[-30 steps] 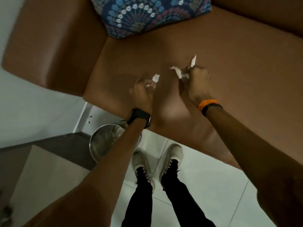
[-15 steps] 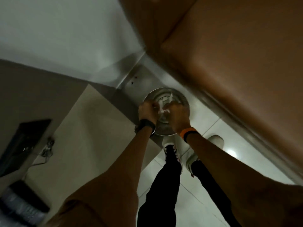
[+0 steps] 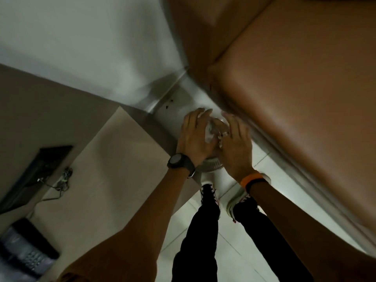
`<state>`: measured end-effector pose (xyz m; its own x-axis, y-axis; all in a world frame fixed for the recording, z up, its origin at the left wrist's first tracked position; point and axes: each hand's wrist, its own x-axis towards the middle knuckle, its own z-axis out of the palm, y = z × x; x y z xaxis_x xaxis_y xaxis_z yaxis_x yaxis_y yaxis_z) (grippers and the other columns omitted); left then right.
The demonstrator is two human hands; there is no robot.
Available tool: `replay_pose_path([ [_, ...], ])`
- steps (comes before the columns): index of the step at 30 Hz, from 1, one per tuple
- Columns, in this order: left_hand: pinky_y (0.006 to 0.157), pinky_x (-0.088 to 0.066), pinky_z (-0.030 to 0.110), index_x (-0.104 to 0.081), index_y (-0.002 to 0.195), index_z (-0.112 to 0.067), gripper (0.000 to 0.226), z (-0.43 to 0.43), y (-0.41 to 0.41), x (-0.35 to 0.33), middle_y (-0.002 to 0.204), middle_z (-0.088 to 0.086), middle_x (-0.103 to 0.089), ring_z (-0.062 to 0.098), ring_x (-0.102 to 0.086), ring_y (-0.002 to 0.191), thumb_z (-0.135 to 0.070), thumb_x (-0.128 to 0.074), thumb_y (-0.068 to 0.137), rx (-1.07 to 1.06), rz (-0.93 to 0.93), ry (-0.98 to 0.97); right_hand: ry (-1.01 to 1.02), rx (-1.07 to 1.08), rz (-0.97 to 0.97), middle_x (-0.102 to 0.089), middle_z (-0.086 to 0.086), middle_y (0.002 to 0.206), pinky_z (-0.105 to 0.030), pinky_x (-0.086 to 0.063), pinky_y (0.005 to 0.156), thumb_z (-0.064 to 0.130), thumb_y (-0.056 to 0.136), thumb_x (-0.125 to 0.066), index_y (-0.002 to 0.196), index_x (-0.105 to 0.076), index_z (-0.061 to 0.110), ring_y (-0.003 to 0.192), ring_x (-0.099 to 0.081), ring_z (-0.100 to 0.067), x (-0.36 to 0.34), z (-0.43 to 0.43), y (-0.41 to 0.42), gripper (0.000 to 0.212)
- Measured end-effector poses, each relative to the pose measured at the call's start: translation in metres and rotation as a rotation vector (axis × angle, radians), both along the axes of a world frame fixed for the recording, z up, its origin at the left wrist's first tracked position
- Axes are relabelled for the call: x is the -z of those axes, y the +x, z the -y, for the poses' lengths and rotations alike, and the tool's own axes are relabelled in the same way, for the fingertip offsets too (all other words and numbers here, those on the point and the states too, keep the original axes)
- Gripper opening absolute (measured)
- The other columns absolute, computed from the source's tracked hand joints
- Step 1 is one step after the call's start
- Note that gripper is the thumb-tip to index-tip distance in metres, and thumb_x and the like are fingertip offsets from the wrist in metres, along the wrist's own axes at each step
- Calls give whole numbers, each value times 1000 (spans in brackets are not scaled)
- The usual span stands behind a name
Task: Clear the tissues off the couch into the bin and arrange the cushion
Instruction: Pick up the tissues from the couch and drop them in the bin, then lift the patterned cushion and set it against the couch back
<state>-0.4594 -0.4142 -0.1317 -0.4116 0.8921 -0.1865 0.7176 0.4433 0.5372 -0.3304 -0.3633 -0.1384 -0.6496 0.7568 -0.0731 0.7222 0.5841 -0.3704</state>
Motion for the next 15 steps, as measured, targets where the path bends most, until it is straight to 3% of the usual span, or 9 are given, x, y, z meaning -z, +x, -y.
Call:
replay_pose_path([
  [2, 112, -40, 46, -35, 145, -21, 77, -22, 2, -28, 149, 9, -42, 28, -36, 139, -58, -53, 79, 41, -140, 53, 105, 53, -32, -43, -11, 157, -47, -32, 114, 48, 95, -63, 146, -47, 23, 144, -38, -33, -33, -30, 15, 59],
  [4, 114, -38, 48, -31, 147, -22, 82, -60, 8, -51, 152, 9, -39, 28, -35, 141, -60, -56, 79, 77, -159, 114, 164, 109, -35, -36, -13, 160, -55, -29, 118, 61, 90, -57, 150, -37, 27, 148, -34, -35, -60, -76, 32, 72],
  [9, 109, -45, 48, -38, 146, -12, 91, -194, 43, -88, 149, 17, -43, 32, -43, 136, -58, -67, 73, 120, -179, 355, 190, 427, -184, -27, -12, 164, -57, -22, 125, 73, 80, -59, 152, -32, 27, 152, -26, -34, -104, -216, 74, 90],
  [13, 120, -18, 36, -6, 155, -28, 116, -310, 69, -120, 164, 4, -11, 23, -12, 151, -76, -65, 67, 14, 190, 340, 76, 669, -552, -23, -12, 165, -54, -29, 125, 68, 79, -72, 156, -25, 18, 153, -25, -31, -126, -328, 112, 103],
  [15, 124, -19, 39, -1, 154, -29, 126, -354, 75, -129, 162, -3, -7, 20, -12, 151, -71, -75, 61, -127, 396, 403, -37, 770, -672, -20, -12, 166, -52, -29, 126, 65, 73, -81, 159, -16, 16, 153, -24, -30, -133, -378, 131, 119],
])
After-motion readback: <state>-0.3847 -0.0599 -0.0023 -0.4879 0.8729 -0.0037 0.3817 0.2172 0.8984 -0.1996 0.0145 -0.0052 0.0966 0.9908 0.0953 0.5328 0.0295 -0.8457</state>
